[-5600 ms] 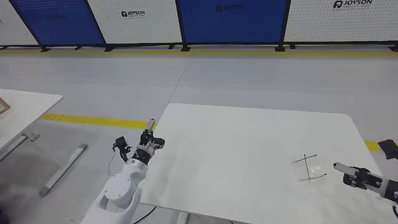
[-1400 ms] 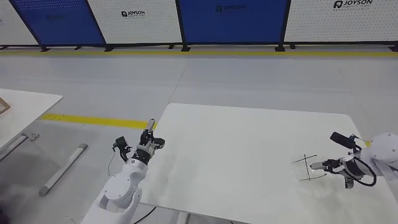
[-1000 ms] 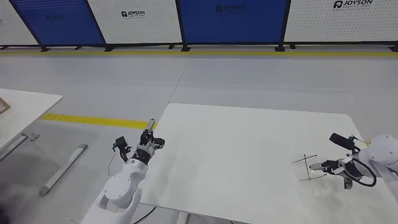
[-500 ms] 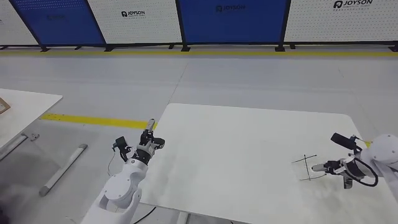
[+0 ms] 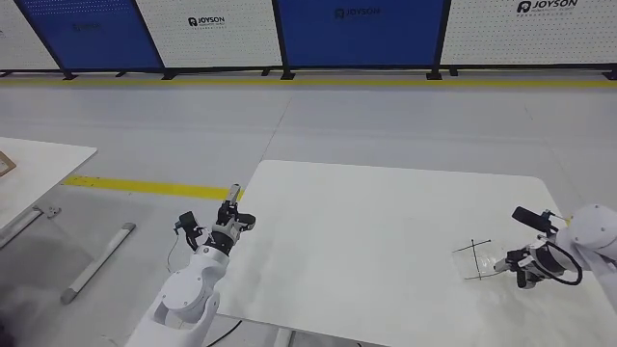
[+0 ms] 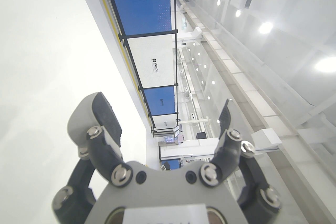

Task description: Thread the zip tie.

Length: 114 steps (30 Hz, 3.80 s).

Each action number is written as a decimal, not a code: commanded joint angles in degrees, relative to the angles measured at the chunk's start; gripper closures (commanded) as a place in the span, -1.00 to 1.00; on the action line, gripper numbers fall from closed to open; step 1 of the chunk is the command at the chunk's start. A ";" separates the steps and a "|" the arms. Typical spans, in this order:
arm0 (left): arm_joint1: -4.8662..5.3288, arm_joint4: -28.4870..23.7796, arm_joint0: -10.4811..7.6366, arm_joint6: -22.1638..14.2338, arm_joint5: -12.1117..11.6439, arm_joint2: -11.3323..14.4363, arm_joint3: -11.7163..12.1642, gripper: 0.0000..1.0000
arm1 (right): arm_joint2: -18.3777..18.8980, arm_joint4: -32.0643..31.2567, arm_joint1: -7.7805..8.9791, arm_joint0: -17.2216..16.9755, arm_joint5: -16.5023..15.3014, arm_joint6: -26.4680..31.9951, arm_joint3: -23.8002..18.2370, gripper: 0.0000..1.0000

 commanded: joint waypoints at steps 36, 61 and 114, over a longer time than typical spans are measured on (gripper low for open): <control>0.00 0.00 0.00 0.00 0.00 0.00 0.00 -1.00 | -5.89 1.43 -1.62 4.73 -0.02 0.00 4.17 0.66; 0.00 0.00 0.00 0.00 0.00 0.00 0.00 -1.00 | -6.97 2.74 -1.51 6.01 -0.02 0.00 4.51 1.00; 0.00 0.00 0.00 0.00 0.00 0.00 0.00 -1.00 | 10.34 21.76 7.00 -10.66 -22.86 0.00 -19.95 1.00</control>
